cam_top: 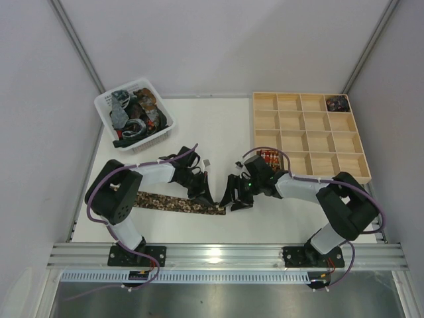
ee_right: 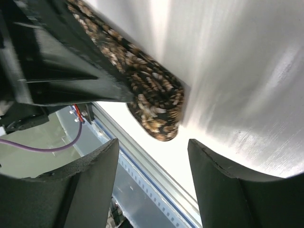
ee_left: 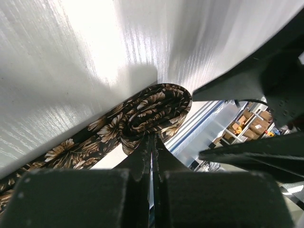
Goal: Roll the ties
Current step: Roll the tie
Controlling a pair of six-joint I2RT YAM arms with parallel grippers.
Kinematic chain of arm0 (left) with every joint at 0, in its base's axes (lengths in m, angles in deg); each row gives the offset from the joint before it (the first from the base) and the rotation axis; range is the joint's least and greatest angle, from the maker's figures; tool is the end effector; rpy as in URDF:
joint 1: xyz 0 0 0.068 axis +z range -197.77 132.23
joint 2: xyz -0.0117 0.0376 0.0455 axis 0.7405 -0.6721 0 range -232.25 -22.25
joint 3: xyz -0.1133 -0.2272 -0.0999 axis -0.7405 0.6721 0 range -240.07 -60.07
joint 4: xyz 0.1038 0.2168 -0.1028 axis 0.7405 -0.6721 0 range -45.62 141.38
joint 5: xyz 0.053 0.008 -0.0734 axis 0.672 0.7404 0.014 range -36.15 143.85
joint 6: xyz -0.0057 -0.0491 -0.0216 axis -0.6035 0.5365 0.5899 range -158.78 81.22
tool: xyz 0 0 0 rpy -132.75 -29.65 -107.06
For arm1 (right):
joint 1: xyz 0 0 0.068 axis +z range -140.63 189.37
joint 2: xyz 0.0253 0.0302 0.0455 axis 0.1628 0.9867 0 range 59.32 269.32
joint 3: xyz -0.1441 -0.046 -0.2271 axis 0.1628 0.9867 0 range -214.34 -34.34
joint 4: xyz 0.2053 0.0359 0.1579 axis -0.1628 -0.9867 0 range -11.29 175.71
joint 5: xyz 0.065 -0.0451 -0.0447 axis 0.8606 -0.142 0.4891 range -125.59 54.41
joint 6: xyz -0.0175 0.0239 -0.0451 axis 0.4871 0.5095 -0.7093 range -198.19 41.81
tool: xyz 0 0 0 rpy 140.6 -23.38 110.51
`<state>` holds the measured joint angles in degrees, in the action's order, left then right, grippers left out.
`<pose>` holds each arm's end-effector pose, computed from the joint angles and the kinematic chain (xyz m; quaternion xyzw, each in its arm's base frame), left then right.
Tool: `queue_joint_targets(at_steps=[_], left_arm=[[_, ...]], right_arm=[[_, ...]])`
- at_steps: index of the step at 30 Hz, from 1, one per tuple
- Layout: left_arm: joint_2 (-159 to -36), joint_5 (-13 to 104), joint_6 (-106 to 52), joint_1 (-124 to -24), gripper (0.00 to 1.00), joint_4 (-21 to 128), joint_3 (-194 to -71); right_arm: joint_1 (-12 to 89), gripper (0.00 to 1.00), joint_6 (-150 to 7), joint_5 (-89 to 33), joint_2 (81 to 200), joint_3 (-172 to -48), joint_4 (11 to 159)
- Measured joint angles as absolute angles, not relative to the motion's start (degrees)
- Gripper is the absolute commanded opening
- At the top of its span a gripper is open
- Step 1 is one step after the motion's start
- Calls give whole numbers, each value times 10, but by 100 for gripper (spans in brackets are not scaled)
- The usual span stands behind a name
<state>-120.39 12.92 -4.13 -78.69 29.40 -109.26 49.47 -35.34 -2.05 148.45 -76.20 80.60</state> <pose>0.2425 -0.1723 0.1342 -0.0278 -0.9253 0.3739 0.0561 0.2089 0.2016 0.1562 -0.0714 0.9083 0.4091 0.0504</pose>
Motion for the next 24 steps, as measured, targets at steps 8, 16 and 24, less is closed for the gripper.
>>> queue_joint_targets(at_steps=[8,16,24], left_arm=[[-1205,130,-53,-776,0,284,-1093],[-1209,131,-63,-769,0,281,-1093],[-1214,131,-69,-768,1,281,-1092]], right_arm=[[494,64,-340,9,1551,-751,888],[494,54,-310,32,1588,-745,973],[494,26,-292,33,1595,-741,986]])
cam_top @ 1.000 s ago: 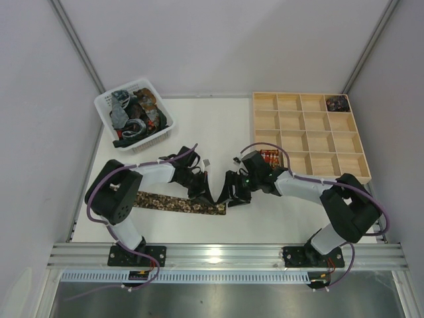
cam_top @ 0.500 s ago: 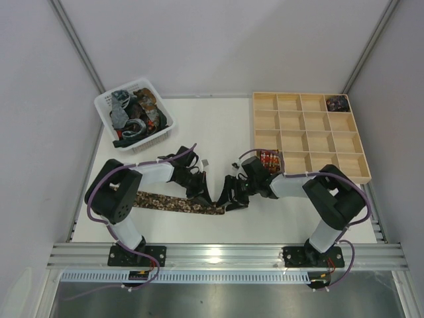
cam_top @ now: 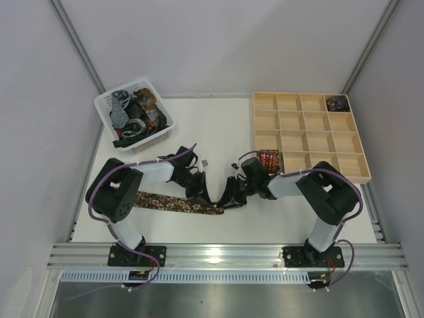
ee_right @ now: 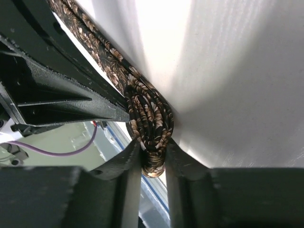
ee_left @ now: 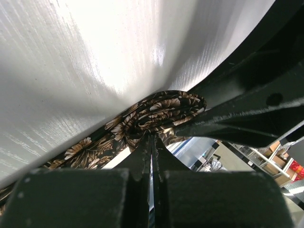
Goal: Roll the ties
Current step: Roll the tie
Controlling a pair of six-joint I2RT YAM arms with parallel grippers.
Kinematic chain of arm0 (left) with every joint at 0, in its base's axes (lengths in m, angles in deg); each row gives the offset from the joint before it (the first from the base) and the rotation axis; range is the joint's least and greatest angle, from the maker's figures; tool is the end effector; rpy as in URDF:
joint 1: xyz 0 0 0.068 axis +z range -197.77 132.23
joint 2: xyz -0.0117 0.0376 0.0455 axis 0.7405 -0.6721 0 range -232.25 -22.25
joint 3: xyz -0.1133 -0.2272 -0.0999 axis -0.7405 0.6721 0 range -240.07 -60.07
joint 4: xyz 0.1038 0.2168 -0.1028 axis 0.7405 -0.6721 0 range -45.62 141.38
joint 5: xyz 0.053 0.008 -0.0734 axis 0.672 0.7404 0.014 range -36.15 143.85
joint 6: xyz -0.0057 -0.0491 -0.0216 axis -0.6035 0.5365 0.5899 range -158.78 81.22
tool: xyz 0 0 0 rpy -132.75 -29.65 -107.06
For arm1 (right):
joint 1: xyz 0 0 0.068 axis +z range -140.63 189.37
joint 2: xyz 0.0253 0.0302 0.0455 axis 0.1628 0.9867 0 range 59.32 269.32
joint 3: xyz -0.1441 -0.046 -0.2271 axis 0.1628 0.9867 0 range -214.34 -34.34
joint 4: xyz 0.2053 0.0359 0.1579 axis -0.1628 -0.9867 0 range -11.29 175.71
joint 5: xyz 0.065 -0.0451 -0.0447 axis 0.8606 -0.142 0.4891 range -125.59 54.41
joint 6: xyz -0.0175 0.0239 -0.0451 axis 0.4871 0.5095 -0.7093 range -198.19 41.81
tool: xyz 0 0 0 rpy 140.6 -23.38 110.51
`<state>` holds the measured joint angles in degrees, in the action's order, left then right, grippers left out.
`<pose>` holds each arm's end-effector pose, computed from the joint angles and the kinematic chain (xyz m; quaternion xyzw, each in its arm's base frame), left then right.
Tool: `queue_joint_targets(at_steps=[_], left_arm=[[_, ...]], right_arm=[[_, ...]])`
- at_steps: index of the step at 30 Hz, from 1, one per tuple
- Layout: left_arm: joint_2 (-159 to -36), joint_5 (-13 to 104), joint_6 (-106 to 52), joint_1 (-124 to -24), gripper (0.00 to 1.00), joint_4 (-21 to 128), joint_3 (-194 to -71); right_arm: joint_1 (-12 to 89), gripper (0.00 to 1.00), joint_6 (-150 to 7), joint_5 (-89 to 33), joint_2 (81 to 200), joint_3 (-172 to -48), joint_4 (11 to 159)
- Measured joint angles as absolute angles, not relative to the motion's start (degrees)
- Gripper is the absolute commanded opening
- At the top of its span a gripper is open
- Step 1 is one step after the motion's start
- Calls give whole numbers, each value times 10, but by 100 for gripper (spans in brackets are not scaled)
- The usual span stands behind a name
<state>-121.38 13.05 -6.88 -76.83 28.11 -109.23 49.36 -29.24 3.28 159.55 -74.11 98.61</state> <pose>0.2463 -0.1633 0.1285 -0.0278 -0.9283 0.3665 0.0571 0.2220 0.2154 0.1147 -0.0515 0.8858 0.4605 0.0263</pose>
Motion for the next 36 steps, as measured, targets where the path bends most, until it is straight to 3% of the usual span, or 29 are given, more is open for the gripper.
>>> queue_joint_targets(at_steps=[8,23,36], left_arm=[[-1219,130,-76,-771,0,276,-1095],[-1281,127,-71,-852,0,273,-1169],[-1296,127,-61,-874,0,274,-1188]], right_arm=[[493,0,-294,28,1593,-753,949],[484,0,-360,-20,1489,-761,756],[484,0,-394,-61,1481,-820,636]])
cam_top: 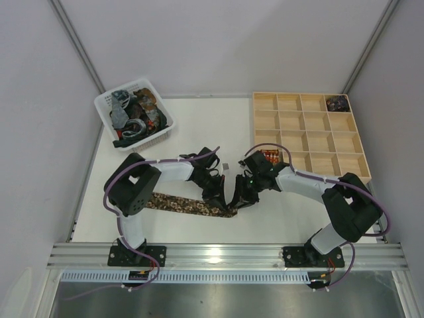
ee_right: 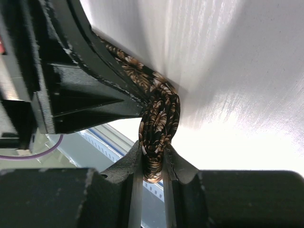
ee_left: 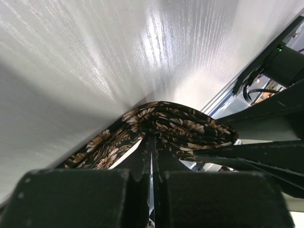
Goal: Roll the ties
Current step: Roll the tie
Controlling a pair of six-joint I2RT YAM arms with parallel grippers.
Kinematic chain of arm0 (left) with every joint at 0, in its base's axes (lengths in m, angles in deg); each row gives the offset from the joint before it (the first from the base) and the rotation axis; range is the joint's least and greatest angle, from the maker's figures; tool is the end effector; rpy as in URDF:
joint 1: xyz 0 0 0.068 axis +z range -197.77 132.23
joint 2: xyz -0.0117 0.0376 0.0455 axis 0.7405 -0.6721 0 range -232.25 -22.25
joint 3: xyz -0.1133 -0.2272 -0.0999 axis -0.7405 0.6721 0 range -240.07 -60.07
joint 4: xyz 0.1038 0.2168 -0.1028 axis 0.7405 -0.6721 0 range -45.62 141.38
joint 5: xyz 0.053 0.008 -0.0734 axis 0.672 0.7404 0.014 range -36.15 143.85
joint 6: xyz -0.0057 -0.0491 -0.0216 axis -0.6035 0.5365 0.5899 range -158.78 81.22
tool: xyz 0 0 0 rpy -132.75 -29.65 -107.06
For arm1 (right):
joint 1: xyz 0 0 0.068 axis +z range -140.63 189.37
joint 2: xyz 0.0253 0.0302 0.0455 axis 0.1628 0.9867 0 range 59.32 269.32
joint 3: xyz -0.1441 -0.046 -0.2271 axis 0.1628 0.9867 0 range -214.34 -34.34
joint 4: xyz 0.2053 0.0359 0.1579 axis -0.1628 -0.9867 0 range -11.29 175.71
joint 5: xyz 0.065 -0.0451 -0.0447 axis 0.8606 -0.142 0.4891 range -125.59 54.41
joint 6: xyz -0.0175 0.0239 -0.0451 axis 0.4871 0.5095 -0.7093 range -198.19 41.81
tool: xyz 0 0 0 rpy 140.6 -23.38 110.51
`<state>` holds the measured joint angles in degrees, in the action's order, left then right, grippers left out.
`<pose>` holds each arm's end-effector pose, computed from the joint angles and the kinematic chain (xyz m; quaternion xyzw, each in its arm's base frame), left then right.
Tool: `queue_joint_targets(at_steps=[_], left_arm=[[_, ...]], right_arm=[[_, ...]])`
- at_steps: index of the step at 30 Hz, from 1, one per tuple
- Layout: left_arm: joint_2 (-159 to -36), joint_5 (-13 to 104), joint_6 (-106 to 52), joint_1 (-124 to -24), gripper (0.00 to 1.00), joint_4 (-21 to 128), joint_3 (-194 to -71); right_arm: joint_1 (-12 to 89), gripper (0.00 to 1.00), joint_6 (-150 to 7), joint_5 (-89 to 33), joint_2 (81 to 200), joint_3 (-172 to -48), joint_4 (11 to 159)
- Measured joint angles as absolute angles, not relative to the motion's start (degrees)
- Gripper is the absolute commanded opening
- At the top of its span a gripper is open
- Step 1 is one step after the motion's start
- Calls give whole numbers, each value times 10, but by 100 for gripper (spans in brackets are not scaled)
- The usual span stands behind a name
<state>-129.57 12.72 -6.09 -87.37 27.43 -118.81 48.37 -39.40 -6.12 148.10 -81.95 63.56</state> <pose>0.2440 -0.2321 0.1254 -0.1090 -0.9205 0.3642 0.0899 0.2108 0.1933 0.1676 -0.0605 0.9409 0.3328 0.0183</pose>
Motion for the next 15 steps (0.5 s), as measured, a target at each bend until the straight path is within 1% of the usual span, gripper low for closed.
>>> queue_joint_targets(at_steps=[9,15], left_arm=[[-1281,136,-62,-874,0,273,-1175],[-1281,137,-58,-874,0,275,-1172]], right_arm=[[489,0,-394,-63,1482,-835,620],[508,0,-387,-67,1503,-848,620]])
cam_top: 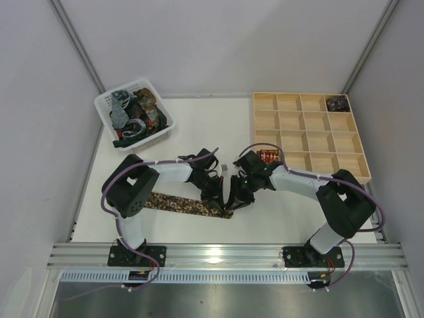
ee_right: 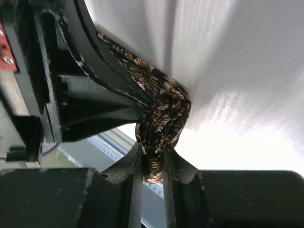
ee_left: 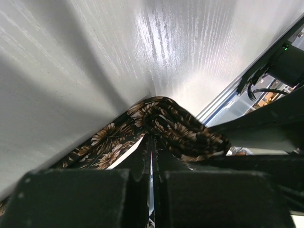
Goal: Roll the ties
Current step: Roll the tie
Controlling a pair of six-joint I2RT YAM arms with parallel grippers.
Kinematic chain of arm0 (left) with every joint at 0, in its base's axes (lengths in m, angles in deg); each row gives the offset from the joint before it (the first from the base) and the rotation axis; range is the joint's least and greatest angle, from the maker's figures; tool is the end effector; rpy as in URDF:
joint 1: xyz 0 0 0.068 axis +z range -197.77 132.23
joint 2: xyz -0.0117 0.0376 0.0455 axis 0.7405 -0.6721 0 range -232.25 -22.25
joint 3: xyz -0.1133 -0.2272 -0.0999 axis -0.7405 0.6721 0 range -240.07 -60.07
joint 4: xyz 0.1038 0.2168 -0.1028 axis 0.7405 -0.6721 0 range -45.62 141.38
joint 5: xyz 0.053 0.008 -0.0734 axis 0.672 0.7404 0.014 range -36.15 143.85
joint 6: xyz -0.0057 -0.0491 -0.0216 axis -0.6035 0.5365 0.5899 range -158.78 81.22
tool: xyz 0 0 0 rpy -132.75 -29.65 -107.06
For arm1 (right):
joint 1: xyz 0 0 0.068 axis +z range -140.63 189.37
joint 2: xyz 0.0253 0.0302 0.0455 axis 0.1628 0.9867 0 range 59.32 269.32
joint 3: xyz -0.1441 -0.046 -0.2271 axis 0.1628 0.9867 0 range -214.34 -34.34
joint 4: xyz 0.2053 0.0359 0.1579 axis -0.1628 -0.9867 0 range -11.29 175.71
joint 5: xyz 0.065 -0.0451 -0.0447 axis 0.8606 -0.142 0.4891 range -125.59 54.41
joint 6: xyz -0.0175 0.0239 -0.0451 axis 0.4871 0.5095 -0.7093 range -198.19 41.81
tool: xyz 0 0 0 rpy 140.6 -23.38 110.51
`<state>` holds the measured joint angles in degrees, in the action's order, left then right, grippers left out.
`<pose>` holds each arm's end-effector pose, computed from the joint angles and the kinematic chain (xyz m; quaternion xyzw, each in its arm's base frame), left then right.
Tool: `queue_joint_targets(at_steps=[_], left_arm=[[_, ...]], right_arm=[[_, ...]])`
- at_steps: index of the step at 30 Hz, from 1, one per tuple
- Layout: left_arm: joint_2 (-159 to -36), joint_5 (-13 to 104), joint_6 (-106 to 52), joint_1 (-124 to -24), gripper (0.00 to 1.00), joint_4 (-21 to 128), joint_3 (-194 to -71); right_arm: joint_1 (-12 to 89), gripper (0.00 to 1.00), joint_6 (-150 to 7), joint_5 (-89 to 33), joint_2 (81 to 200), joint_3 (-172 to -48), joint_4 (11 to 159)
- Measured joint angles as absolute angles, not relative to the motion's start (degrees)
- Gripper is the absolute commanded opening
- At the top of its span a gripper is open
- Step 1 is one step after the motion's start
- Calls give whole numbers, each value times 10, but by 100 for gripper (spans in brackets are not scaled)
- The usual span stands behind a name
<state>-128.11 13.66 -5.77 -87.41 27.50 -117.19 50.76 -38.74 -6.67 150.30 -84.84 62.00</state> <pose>0.2388 -0.2276 0.1263 -0.1055 -0.9238 0.3577 0.0868 0.2104 0.2084 0.1695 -0.0718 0.9428 0.3256 0.0068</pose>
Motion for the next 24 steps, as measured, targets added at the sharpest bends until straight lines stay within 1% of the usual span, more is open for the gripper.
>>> queue_joint_targets(at_steps=[11,17,22,23,24], left_arm=[[-1281,172,-58,-873,1,264,-1169],[-1259,186,-59,-855,1,262,-1143],[-1218,208,-70,-821,1,237,-1127],[-1210,210,-73,-814,1,235,-1125],[-1202,213,-75,-809,1,232,-1124]], right_arm=[[541,0,-359,-96,1562,-908,597],[548,0,-344,-110,1582,-925,593],[554,6,-343,-112,1606,-946,585],[555,8,-343,-111,1610,-950,582],[555,15,-344,-110,1614,-953,581]])
